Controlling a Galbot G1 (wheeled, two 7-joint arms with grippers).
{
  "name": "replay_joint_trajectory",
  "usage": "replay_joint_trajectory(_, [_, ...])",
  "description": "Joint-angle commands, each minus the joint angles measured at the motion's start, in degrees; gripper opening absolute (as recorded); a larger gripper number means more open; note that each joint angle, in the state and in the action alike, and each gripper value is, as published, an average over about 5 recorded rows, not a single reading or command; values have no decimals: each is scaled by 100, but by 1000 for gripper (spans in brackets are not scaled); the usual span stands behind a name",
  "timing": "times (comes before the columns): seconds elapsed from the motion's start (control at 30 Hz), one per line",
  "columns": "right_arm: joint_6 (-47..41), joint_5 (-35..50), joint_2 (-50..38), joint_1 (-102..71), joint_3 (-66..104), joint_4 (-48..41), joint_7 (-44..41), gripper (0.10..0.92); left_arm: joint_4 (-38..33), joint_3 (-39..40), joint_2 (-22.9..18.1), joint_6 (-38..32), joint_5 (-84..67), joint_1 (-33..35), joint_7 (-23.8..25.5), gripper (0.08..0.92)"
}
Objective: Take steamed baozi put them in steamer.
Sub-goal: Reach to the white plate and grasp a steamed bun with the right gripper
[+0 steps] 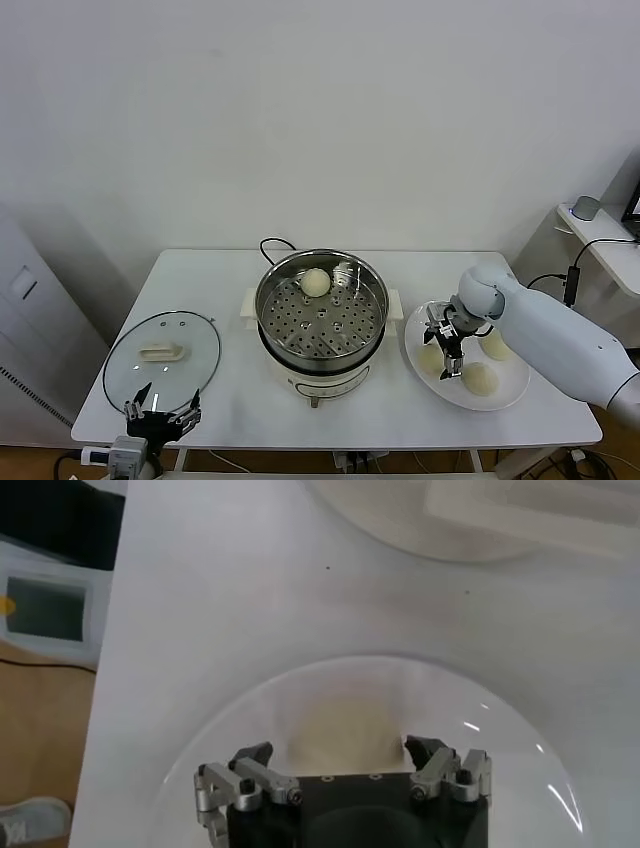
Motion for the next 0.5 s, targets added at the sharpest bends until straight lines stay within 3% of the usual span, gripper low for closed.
replay_joint_trajectory(0.03, [-14, -31, 26, -19, 27, -32, 27, 706, 10, 13, -262, -10, 5, 5, -4, 823])
replay_joint_trajectory(0.33, [-20, 0, 21, 80, 70, -128, -33, 505, -2, 69, -280, -11, 20, -10, -10, 823])
replay_joint_trajectory(0.5, [-78, 223, -140, 461, 7, -79, -89, 478, -2, 117, -274, -14, 31, -15, -13, 823])
